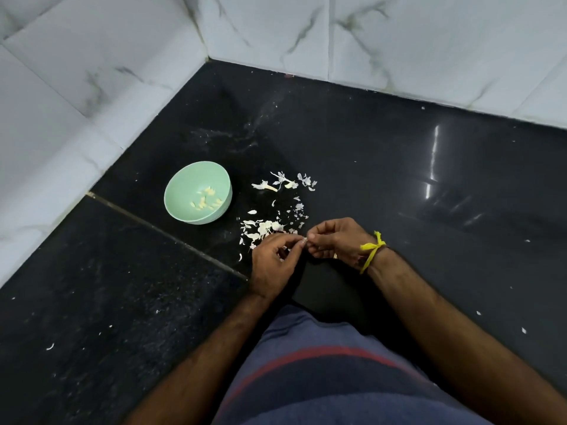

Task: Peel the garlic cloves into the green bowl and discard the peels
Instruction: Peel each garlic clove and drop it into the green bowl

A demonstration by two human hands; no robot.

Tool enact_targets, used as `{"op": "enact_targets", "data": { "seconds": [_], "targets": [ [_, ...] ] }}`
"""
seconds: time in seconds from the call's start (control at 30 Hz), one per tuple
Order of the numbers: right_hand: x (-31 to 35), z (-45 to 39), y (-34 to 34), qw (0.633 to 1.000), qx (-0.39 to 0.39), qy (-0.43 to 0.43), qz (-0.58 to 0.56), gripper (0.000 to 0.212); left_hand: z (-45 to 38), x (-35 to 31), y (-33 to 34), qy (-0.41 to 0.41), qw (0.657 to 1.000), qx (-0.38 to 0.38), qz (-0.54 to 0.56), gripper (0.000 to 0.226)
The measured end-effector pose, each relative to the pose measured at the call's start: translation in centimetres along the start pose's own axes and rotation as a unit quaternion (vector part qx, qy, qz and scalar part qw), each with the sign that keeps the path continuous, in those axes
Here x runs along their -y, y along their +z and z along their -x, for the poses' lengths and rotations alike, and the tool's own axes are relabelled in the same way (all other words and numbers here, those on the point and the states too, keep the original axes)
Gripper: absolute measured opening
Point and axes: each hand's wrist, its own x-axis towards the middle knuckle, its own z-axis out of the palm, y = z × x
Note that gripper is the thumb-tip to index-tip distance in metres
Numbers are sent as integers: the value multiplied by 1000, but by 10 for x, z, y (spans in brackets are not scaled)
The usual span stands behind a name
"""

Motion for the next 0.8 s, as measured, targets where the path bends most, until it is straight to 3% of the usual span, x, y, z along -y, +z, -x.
{"op": "enact_targets", "data": {
  "seconds": [0.13, 0.27, 0.6, 0.8],
  "targets": [
    [-4, -3, 7, 997, -2, -33, 72, 15, 1, 7, 0, -43, 999, -8, 17, 8],
    [-9, -7, 14, 985, -33, -70, 156, 10, 9, 16, 5, -70, 997, -18, 38, 21],
    [-5, -14, 16, 985, -29, -23, 168, 9, 14, 27, 15, -2, 999, -26, -37, 17],
    [0, -14, 13, 993, 5, 9, 115, 9, 11, 21, 11, -20, 1000, 2, -11, 14]
  ]
}}
